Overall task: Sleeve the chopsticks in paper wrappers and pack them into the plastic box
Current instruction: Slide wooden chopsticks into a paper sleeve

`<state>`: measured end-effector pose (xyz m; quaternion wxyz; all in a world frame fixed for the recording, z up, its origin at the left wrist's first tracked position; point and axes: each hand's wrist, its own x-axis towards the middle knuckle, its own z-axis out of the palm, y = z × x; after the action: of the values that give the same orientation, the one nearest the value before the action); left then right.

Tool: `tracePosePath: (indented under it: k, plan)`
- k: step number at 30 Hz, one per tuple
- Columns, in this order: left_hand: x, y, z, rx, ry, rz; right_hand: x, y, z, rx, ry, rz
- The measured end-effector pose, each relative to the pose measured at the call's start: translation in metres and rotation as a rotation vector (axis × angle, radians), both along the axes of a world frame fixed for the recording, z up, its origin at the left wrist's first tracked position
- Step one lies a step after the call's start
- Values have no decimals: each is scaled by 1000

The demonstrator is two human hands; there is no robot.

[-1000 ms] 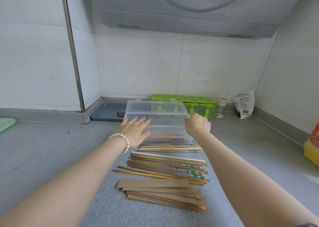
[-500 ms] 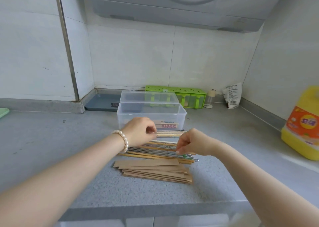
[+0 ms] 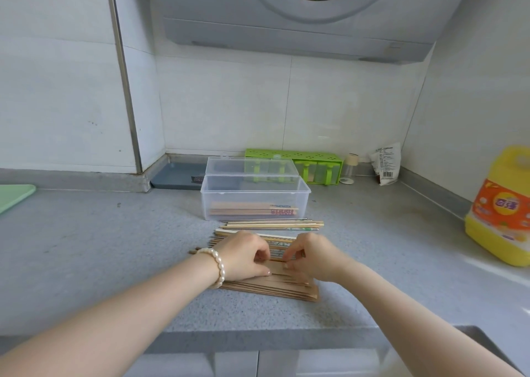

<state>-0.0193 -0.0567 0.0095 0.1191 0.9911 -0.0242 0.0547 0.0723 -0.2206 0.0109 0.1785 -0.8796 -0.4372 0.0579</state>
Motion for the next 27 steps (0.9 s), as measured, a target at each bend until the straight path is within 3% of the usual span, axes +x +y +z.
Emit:
tracePosePath:
  k: [17, 23, 27]
  plan:
    - [5, -4, 3, -65, 17, -9, 7, -2, -5, 69, 227, -1]
    - [8, -3, 33, -94, -83, -8, 13, -1, 18, 369, 507, -74]
    - [14, -4, 61, -168, -97, 67, 19, 4, 40, 539, 532, -49]
